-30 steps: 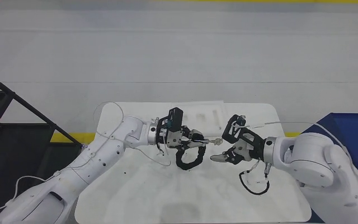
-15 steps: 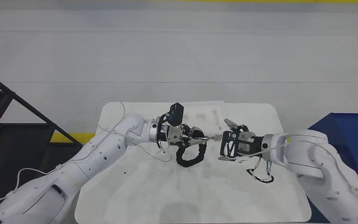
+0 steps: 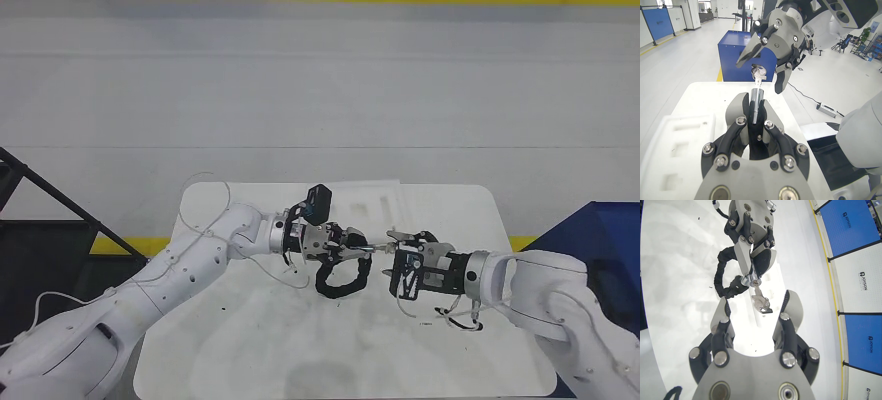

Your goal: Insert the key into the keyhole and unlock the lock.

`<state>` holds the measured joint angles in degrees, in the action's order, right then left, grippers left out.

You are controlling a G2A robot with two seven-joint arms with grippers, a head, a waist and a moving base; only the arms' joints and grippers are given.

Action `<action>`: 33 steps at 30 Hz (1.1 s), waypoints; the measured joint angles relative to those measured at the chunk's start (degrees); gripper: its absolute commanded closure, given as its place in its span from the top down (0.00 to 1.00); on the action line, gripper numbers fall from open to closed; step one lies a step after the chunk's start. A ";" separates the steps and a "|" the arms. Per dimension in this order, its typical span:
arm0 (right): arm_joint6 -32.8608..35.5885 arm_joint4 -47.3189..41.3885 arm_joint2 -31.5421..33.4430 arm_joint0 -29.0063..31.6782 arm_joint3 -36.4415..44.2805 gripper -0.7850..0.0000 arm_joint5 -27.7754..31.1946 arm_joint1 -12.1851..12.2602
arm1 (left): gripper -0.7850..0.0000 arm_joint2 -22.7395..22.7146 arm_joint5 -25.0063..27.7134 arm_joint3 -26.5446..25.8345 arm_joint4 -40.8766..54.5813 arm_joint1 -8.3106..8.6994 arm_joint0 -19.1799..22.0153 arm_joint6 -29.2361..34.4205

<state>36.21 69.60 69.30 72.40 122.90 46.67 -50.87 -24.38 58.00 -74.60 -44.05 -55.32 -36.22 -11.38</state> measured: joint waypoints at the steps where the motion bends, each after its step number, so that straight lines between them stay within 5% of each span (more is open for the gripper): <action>1: -0.26 0.27 0.12 0.23 0.16 0.39 -0.04 0.03 | 0.00 0.24 0.00 0.06 -0.04 -0.02 0.11 -0.20; 17: -4.48 1.83 1.25 2.12 1.28 0.00 -1.99 0.13 | 0.00 3.57 0.00 0.46 -2.14 0.60 1.60 -5.79; 24: -4.50 -1.87 0.95 1.95 0.34 0.00 -2.68 -0.03 | 0.00 4.79 0.00 0.19 -3.33 1.05 2.34 -8.16; 33: 4.28 -20.67 0.62 -0.45 -3.38 0.00 -8.69 -0.38 | 0.00 5.64 0.00 0.32 -5.52 1.45 2.91 -11.18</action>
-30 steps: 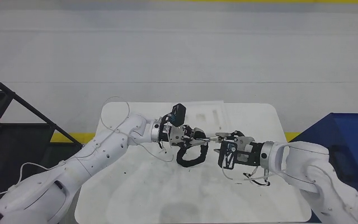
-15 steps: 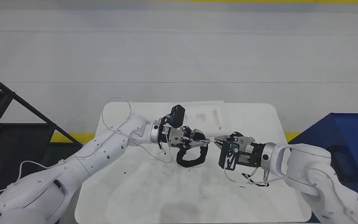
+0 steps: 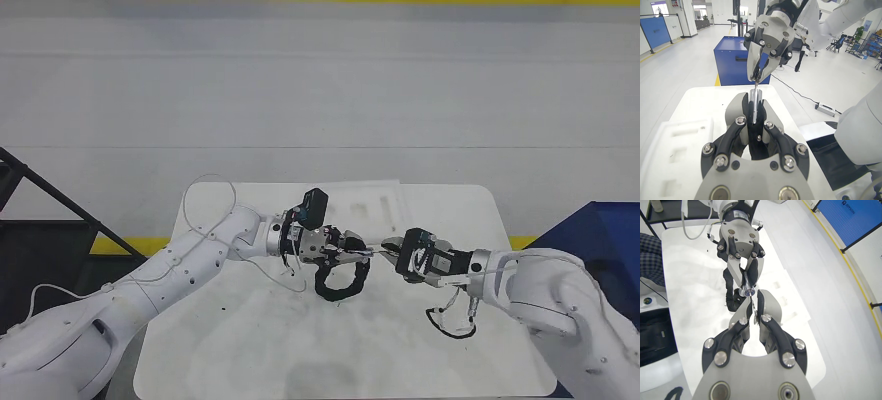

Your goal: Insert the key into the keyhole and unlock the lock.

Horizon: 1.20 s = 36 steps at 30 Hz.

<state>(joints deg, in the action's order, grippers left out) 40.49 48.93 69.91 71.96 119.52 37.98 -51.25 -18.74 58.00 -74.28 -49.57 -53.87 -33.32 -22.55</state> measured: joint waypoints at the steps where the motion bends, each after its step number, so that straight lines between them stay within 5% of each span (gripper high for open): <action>1: 0.71 -1.73 -0.03 -0.28 -0.36 0.00 -0.30 -0.01 | 0.00 0.08 0.00 0.01 -0.21 0.01 0.04 -0.26; 9: 6.60 -14.84 -0.50 -2.85 -3.42 0.04 -3.75 -0.05 | 0.00 0.56 0.00 0.05 -2.82 -0.09 0.31 -2.43; 10: 7.00 -15.68 -0.59 -3.06 -3.63 0.25 -3.87 -0.05 | 0.00 0.59 0.00 0.16 -3.05 -0.11 0.32 -2.59; 11: 7.45 -16.62 -0.70 -3.32 -3.86 0.83 -3.93 -0.04 | 0.00 0.61 0.00 0.35 -3.36 -0.13 0.34 -2.75; 12: 7.77 -17.18 -0.78 -3.49 -4.01 1.00 -3.93 -0.04 | 0.00 0.62 0.00 0.49 -3.58 -0.14 0.33 -2.87; 24: 9.05 -22.29 0.83 -3.06 -6.27 1.00 -4.36 0.41 | 0.00 -1.02 -1.95 5.56 -6.32 -0.45 -1.54 3.19; 36: 6.47 -21.97 -0.65 -4.53 -12.54 1.00 2.27 0.36 | 0.00 -1.66 -2.21 13.06 -7.19 -1.97 -4.06 13.21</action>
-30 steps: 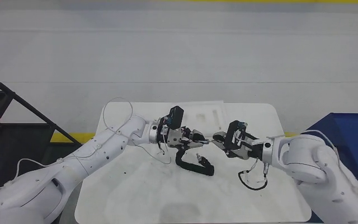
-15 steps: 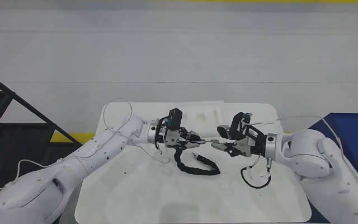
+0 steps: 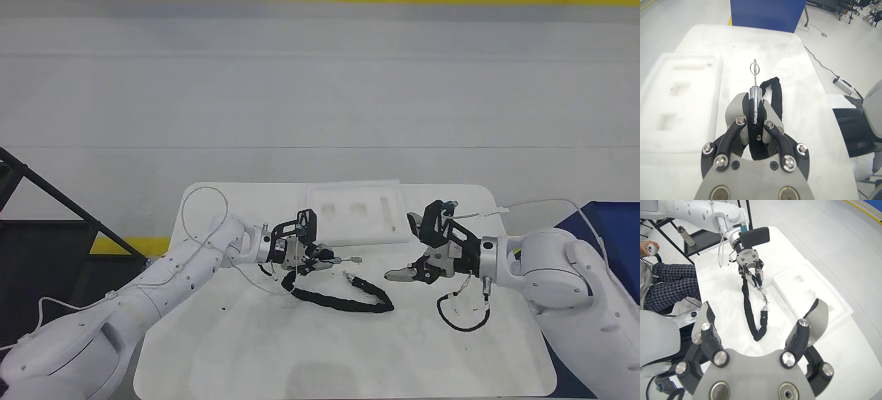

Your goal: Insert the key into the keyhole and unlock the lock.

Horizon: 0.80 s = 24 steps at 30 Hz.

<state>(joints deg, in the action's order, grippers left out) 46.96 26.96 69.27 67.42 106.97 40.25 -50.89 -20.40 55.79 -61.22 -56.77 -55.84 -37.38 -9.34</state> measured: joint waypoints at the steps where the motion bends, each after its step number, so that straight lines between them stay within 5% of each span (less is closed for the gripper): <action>1: -0.13 0.15 -0.25 -0.22 -0.44 1.00 0.29 -0.03 | 0.00 0.03 0.09 0.73 -0.34 -0.20 -0.05 0.37; 6: -1.22 0.63 -1.57 -1.57 -3.08 1.00 1.59 -0.24 | 0.05 0.09 0.22 4.47 -1.68 -1.47 -0.39 1.75; 9: -2.14 1.07 -2.53 -2.72 -4.76 1.00 2.87 -0.44 | 1.00 0.08 0.28 6.41 -1.92 -2.34 -0.68 1.56; 18: -4.18 1.66 -5.73 -8.81 -12.15 1.00 7.57 -1.29 | 1.00 0.33 2.22 9.42 -1.80 -4.52 0.29 0.92; 24: -4.02 1.45 -6.41 -14.43 -16.94 1.00 12.32 -1.57 | 1.00 1.04 2.21 6.84 -1.32 -2.92 4.93 -2.92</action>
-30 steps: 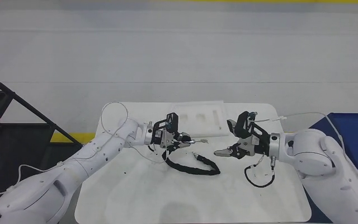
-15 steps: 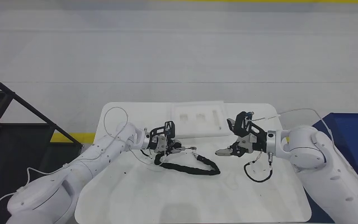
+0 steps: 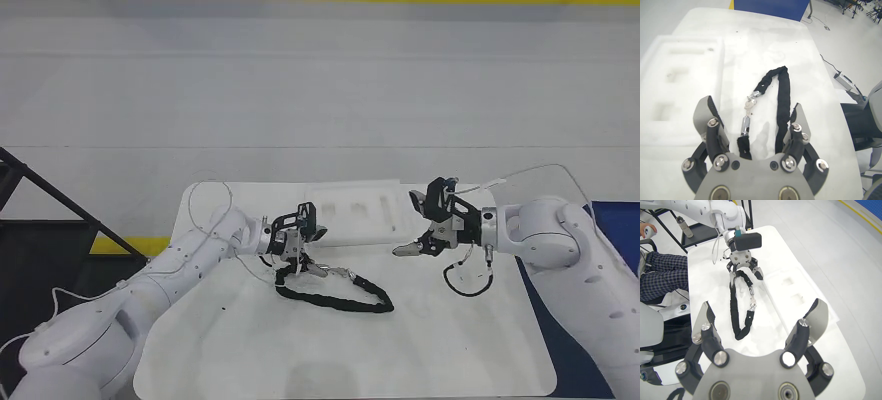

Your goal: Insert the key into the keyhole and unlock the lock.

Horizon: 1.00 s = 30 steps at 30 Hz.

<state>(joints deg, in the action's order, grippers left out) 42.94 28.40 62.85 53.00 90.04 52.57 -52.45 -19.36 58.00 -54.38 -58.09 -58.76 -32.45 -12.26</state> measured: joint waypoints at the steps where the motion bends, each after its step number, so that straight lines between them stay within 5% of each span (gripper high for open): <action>1: 0.00 -0.09 -0.04 -0.91 -0.82 1.00 0.84 -0.02 | 1.00 -0.08 0.00 -0.21 0.36 0.50 1.03 -0.87; 6: -0.56 -1.03 -0.55 -6.22 -5.65 1.00 5.47 -0.17 | 1.00 0.54 0.00 -1.94 4.86 3.57 6.39 -5.33; 17: -0.98 -6.06 -3.46 -15.47 -11.40 1.00 5.43 0.90 | 1.00 5.54 0.00 -2.64 14.14 9.30 17.80 -11.24; 23: -2.61 -7.03 -5.33 -17.33 -11.96 1.00 5.43 1.58 | 1.00 8.06 0.00 -2.01 18.19 11.16 21.39 -13.32; 30: -2.69 -7.09 -5.38 -17.32 -11.98 1.00 5.43 1.60 | 1.00 8.27 0.00 -1.98 18.42 11.32 21.52 -13.75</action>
<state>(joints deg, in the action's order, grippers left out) 40.25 21.31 57.47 35.67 78.06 58.00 -50.86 -11.09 58.00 -56.36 -39.67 -47.44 -10.93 -26.01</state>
